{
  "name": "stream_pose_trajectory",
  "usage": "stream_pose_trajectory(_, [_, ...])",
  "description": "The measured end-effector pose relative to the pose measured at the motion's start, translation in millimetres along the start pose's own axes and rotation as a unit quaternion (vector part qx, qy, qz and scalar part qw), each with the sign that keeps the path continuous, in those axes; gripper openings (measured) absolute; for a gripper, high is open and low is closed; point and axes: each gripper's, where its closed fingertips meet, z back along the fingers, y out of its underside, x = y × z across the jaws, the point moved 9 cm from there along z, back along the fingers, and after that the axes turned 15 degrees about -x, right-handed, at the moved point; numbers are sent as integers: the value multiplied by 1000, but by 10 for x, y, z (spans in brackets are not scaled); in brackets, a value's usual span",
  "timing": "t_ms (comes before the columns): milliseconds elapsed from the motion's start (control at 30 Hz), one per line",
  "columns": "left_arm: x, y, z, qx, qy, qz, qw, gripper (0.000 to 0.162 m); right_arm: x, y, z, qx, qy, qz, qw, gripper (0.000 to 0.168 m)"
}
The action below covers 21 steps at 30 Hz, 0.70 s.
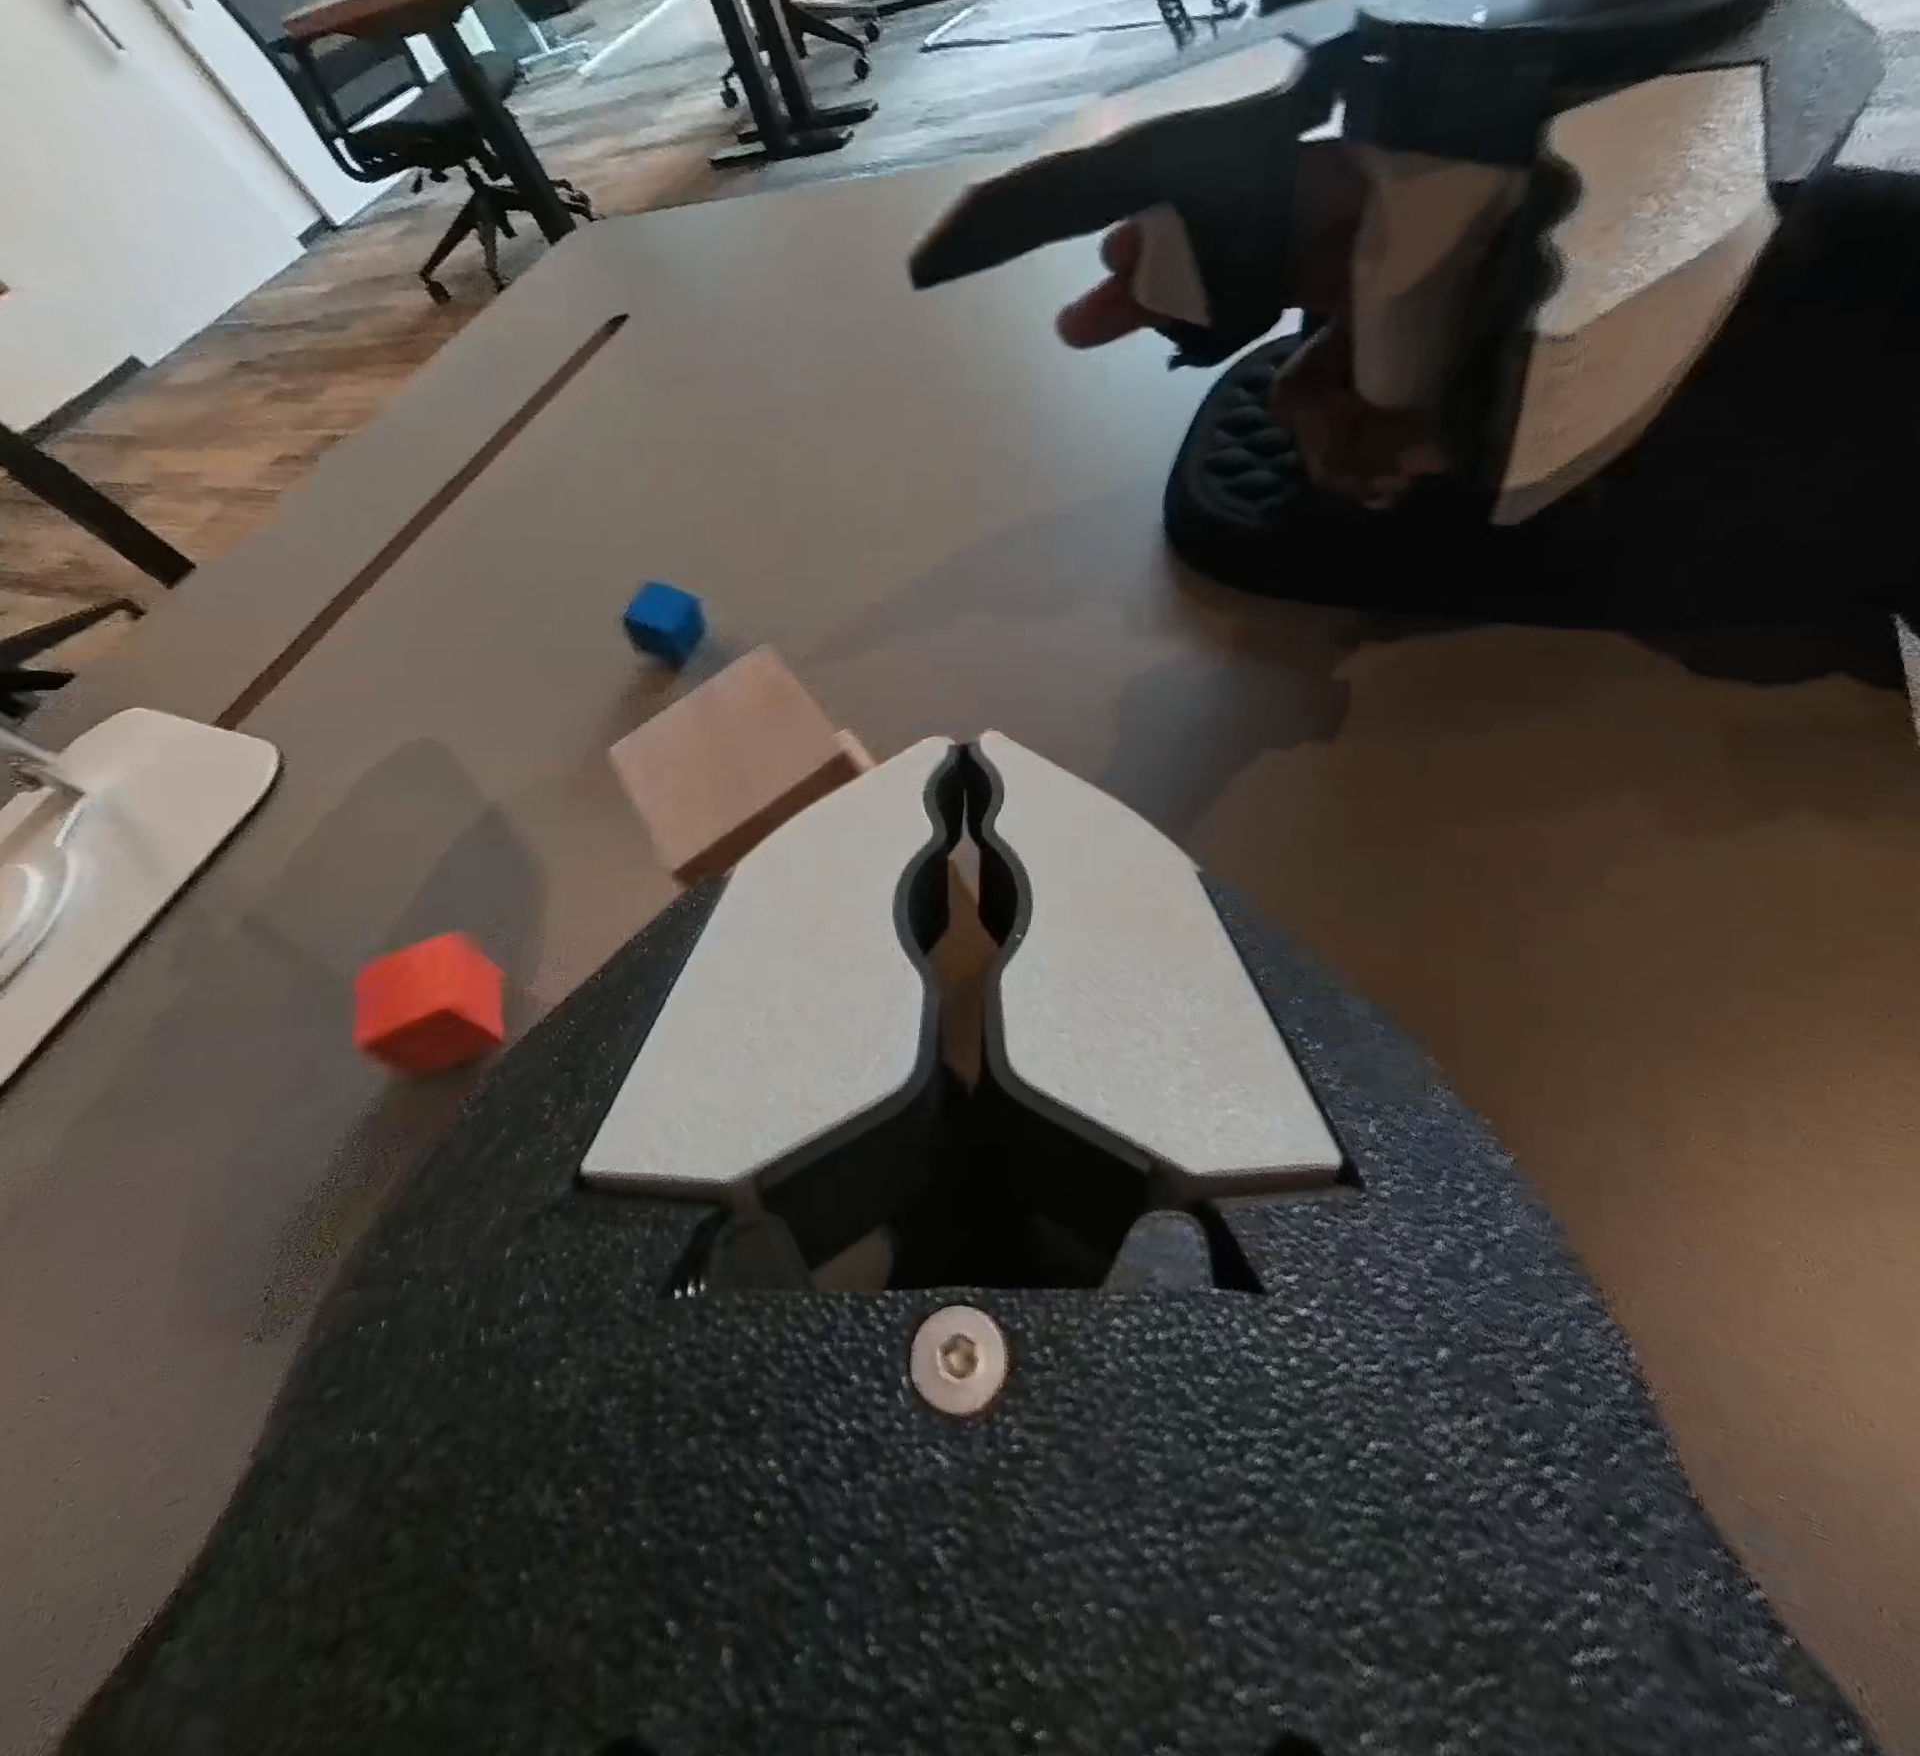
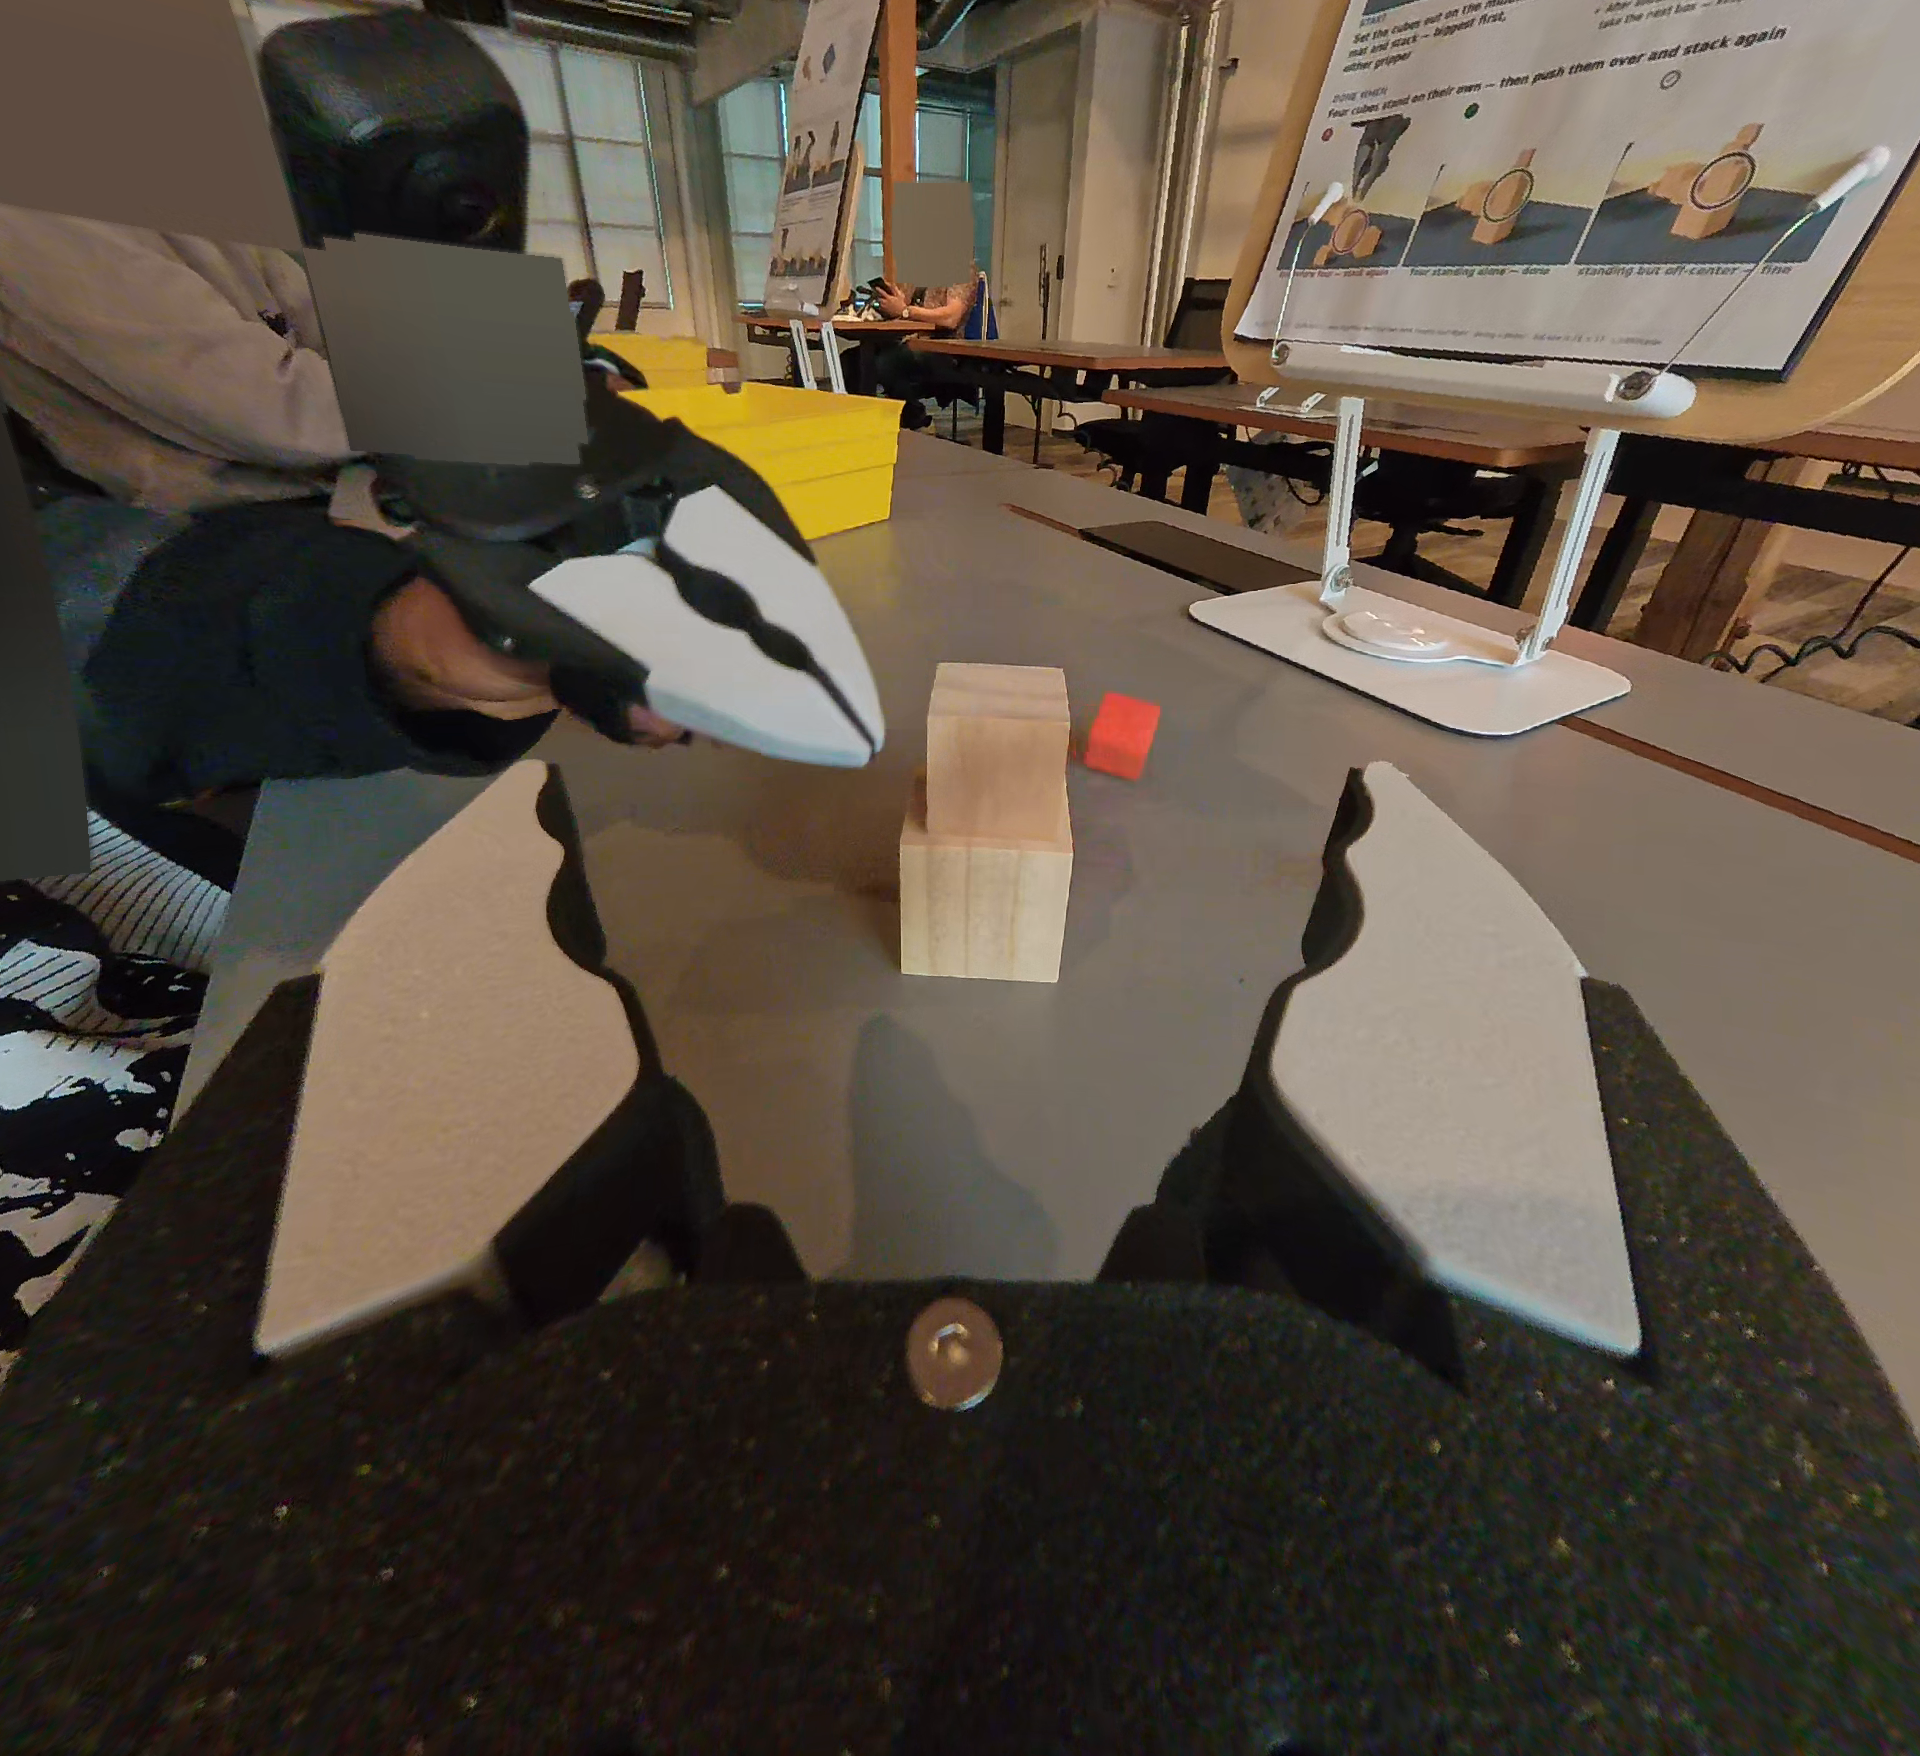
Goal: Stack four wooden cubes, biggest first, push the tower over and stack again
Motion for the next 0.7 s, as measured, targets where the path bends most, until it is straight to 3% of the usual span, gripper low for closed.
stream_pose_trajectory(167, [47,82,-212,44,-41,-29,998,0,8,-6,9,-5,0,5,1000,132])
stream_pose_trajectory(367, [546,39,-67,30,-131,-41,990,0,5,-3,3,-2,-3,2,1000,132])
stream_pose_trajectory(700, [580,98,144,22,-83,1,996,0,0,-1,4,-1,-2,-2,1000,132])
